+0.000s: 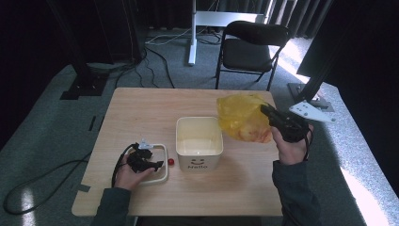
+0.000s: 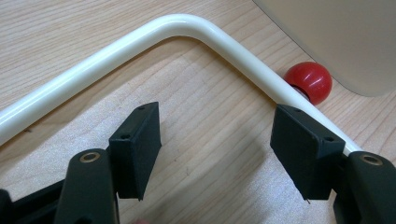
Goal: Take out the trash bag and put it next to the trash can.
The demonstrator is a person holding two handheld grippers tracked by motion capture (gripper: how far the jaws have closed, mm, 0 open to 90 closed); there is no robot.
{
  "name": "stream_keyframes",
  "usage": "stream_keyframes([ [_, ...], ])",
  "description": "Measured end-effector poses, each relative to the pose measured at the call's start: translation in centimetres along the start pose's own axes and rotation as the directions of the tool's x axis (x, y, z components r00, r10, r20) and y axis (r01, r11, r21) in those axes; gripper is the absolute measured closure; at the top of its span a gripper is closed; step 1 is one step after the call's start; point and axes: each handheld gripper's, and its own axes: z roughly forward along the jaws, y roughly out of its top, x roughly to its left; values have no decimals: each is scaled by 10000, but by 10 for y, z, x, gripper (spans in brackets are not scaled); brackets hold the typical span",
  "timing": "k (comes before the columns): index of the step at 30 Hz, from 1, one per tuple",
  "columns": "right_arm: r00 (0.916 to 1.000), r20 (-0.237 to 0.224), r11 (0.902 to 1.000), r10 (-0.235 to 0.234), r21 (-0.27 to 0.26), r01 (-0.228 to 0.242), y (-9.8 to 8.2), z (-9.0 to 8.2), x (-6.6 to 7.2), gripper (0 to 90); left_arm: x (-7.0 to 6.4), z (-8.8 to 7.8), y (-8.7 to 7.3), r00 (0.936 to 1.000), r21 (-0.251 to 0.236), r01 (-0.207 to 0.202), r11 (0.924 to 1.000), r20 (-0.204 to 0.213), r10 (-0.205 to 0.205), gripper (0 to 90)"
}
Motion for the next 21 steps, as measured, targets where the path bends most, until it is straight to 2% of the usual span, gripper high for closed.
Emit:
stream_keyframes([
  [21,9983,475,9982,333,476,-356,-25,-2,-20,865,0,0,0,10000,-54,14,10000,-17,-14,342],
])
